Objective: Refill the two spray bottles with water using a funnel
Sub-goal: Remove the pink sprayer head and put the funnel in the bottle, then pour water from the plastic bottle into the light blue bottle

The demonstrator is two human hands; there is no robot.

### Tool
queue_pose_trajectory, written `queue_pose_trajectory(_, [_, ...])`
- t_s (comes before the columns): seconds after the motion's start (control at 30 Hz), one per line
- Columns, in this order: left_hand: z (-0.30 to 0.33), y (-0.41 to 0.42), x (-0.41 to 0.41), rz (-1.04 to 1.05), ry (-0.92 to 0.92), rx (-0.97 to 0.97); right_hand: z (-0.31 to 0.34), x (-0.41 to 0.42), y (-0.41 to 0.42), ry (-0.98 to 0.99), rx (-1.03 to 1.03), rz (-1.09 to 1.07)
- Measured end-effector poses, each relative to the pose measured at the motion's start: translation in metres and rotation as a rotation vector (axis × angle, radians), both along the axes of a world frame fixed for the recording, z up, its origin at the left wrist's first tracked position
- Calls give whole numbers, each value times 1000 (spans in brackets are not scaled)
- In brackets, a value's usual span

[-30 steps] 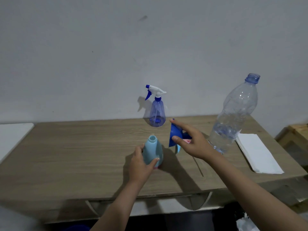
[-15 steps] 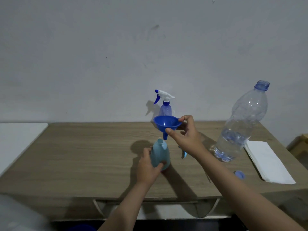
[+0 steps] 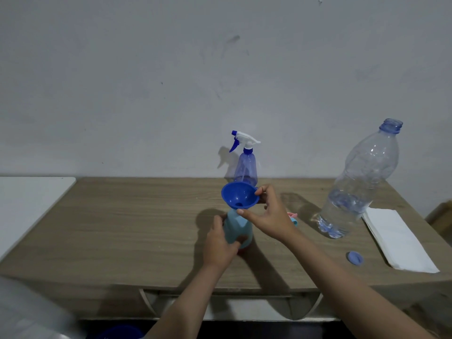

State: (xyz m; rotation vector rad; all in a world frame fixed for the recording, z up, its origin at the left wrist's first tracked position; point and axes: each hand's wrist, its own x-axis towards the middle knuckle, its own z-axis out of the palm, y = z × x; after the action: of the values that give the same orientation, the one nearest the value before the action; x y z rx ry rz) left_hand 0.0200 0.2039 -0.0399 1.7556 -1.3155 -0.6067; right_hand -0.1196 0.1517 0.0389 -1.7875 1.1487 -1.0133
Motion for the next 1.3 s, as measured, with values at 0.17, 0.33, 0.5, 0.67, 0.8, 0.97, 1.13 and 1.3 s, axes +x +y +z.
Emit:
queue_pose_trajectory(0.17, [-1,0,0,11,7,37,2,-4,2,41,11,40])
queue_pose_trajectory(0.33, [10,2,-4,8,-34,85,2,-4,3,43,-13,63])
queue_pose_trajectory(0.5, [15,6,-6,33,33,64,0,-7,6,5,-33,45])
queue_pose_trajectory(0.67, [6,23,-26,204,43,-135,0,-23,13,-17,-53,-83])
queue_pose_trajectory(0.8, [0,33,-51,291,71,-328,-5,-44,12,-19,-133,-228])
queue_pose_trajectory(0.97, [20,28,-78,328,89,-505,-5,-82,9,-53,-364,-470])
queue_pose_trajectory(1.13, [45,2,-67,402,145,-455,-1,-128,-8,-38,-567,-798])
queue_pose_trajectory(1.3, [59,-14,-57,332,193,-391,21,-164,-44,-3,-637,-911])
